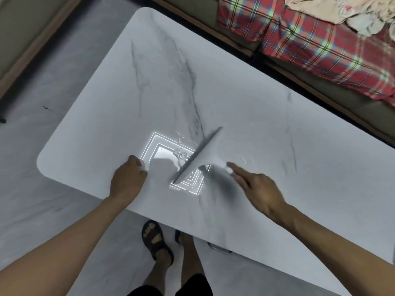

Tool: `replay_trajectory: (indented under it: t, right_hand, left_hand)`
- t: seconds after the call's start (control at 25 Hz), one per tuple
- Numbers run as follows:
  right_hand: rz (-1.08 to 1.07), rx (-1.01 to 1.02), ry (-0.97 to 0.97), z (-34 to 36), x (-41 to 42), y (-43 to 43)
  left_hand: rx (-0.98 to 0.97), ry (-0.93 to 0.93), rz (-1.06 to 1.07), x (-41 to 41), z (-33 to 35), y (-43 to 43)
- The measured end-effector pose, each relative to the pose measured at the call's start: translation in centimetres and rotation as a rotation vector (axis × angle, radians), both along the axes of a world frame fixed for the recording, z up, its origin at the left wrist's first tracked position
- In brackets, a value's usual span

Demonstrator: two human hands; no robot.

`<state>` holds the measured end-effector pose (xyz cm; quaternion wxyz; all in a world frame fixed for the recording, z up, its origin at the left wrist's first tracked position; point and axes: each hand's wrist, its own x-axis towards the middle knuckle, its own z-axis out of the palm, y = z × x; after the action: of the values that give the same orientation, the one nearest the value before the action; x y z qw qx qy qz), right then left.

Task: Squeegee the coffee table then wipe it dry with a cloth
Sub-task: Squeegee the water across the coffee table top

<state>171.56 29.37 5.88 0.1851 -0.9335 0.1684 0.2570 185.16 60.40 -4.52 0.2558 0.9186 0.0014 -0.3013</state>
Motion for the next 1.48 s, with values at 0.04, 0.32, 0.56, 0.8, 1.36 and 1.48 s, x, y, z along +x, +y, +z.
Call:
replay_trajectory:
  t: [0.04, 0.32, 0.56, 0.8, 1.36, 1.48]
  right_hand:
    - [0.204, 0.024, 0.021, -0.5, 1.1, 1.9]
    - [0.942, 0.109, 0.06, -6.1, 8.4, 14.4]
    - [0.616, 0.012, 0.005, -6.9, 11.8, 9.5]
    - [0.194, -0.071, 0.039, -5.8, 5.3, 0.0]
    - [0.45, 0.079, -0.01, -4.3, 0.1, 5.9]
    - [0.653, 0.145, 0.002, -6.6, 1.1, 11.9]
  left_hand:
    - [0.018, -0.032, 0.05, 0.1, 0.1, 0.7]
    - [0.068, -0.144, 0.15, -0.2, -1.2, 6.5]
    - [-0.035, -0.006, 0.122, -1.6, -1.4, 4.3]
    - [0.06, 0.192, -0.225, -2.4, -3.4, -0.1]
    - [0.004, -0.067, 0.203, -3.1, -0.2, 2.2]
    - [0.058, -0.053, 0.121, -4.2, -0.2, 3.8]
